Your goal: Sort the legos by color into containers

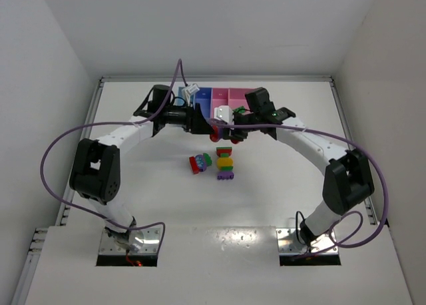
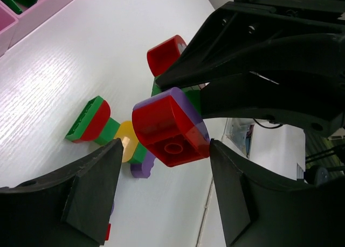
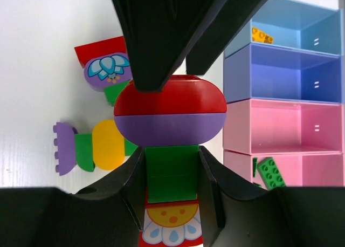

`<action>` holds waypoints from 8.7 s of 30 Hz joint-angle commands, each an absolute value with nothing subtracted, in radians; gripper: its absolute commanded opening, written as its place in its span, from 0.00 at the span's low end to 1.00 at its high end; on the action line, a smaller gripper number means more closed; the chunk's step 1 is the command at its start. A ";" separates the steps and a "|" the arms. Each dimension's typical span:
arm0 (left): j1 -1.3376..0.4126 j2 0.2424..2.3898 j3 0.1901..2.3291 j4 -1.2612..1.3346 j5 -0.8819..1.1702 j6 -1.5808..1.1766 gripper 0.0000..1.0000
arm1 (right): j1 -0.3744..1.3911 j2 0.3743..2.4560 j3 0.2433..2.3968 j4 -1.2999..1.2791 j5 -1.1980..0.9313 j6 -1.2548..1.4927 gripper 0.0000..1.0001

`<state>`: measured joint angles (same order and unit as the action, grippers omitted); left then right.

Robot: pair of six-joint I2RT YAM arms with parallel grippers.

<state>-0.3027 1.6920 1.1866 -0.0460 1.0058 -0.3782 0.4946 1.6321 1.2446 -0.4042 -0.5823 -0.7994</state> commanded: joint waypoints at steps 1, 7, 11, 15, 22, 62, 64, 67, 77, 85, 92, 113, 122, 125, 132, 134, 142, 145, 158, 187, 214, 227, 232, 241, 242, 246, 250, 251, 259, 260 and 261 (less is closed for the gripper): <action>-0.314 1.703 1.220 -0.041 1.005 -0.368 0.71 | 0.512 1.589 1.282 -0.336 -0.572 -0.779 0.00; -0.314 1.712 1.229 -0.041 1.014 -0.368 0.60 | 0.532 1.589 1.282 -0.316 -0.531 -0.779 0.00; -0.314 1.712 1.229 -0.041 1.037 -0.368 0.28 | 0.543 1.589 1.258 -0.298 -0.482 -0.779 0.00; -0.304 1.675 1.204 -0.029 1.057 -0.359 0.11 | 0.543 1.556 1.183 -0.221 -0.367 -0.779 0.00; -0.224 1.603 1.123 -0.008 1.068 -0.368 0.06 | 0.511 1.506 1.040 -0.127 -0.177 -0.779 0.00; -0.344 1.526 1.045 0.038 0.681 -0.265 0.03 | 0.135 1.718 1.210 -0.085 -1.009 0.173 0.00; -0.344 1.526 1.045 0.057 0.721 -0.281 0.03 | 0.149 1.718 1.210 -0.308 -0.928 -0.142 0.00; -0.344 1.517 1.055 0.067 0.752 -0.301 0.03 | 0.160 1.669 1.115 -0.318 -0.699 -0.320 0.00; -0.344 1.508 1.065 0.049 0.753 -0.301 0.03 | 0.219 1.670 1.011 -0.241 -0.417 -0.469 0.19; -0.304 1.519 1.065 0.051 0.785 -0.321 0.03 | 0.238 1.692 1.051 -0.304 -0.497 -0.479 0.68; -0.241 1.528 1.042 0.248 0.955 -0.454 0.03 | 0.201 1.692 1.181 -0.386 -0.795 -0.391 0.77; -0.258 1.605 1.060 0.459 1.173 -0.661 0.05 | 0.272 1.876 1.336 0.242 -1.439 0.500 0.75; -0.278 1.623 1.078 0.459 1.164 -0.652 0.05 | 0.313 1.904 1.379 0.272 -1.439 0.511 0.75; -0.278 1.632 1.078 0.459 1.164 -0.652 0.05 | 0.322 1.914 1.379 0.290 -1.439 0.520 0.57; -0.278 1.632 1.078 0.440 1.144 -0.643 0.05 | 0.322 1.914 1.358 0.299 -1.448 0.520 0.12; -0.278 1.623 1.078 0.430 1.131 -0.620 0.05 | 0.313 1.905 1.339 0.299 -1.448 0.520 0.05; -0.222 1.612 1.117 0.342 0.898 -0.561 0.02 | 0.120 1.774 1.209 0.263 -1.448 0.508 0.00; -0.222 1.612 1.141 0.330 0.809 -0.548 0.01 | 0.022 1.738 1.171 0.253 -1.448 0.508 0.00; -0.469 1.983 1.667 -0.106 0.028 -0.281 0.02 | -0.044 1.576 1.203 -0.104 -0.980 0.189 0.00; -0.264 1.694 1.577 -0.060 0.009 -0.535 1.00 | 0.264 1.989 1.647 0.017 -0.778 0.264 0.00; -0.104 1.511 1.282 -0.147 0.245 -0.299 1.00 | 0.440 2.284 1.976 -0.067 -0.469 0.150 0.70; -0.457 1.650 1.327 -0.161 0.828 0.153 0.97 | 0.074 1.688 1.470 -0.360 -0.417 -0.077 0.70; -0.590 1.903 1.587 -0.386 0.850 0.424 0.86 | -0.121 1.522 1.309 -0.523 -0.385 -0.132 0.70; -0.661 2.233 1.884 -0.522 0.870 0.552 0.75 | -0.305 1.347 1.204 -0.730 -0.431 -0.141 0.70; -0.661 2.253 1.884 -0.522 0.852 0.563 0.75 | -0.314 1.335 1.194 -0.730 -0.431 -0.141 0.70; -0.670 2.287 1.884 -0.522 0.815 0.627 0.75 | -0.357 1.279 1.193 -0.779 -0.431 -0.132 0.70; -0.679 2.322 1.893 -0.522 0.815 0.659 0.75 | -0.377 1.246 1.193 -0.824 -0.431 -0.132 0.70; -0.680 2.322 1.893 -0.522 0.815 0.660 0.75 | -0.386 1.246 1.193 -0.824 -0.431 -0.143 0.70; -0.738 2.370 1.902 -0.522 0.764 0.693 0.75 | -0.417 1.216 1.193 -0.871 -0.443 -0.164 0.70; -0.738 2.391 1.914 -0.522 0.755 0.693 0.75 | -0.426 1.216 1.193 -0.883 -0.452 -0.164 0.70; -0.738 2.391 1.914 -0.512 0.743 0.693 0.75 | -0.426 1.216 1.203 -0.884 -0.462 -0.164 0.70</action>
<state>-0.7265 2.3688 1.8709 -0.5354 0.7536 0.6495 -0.4160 1.2461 1.1896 -0.8650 -0.4294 -0.1555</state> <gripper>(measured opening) 0.753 0.702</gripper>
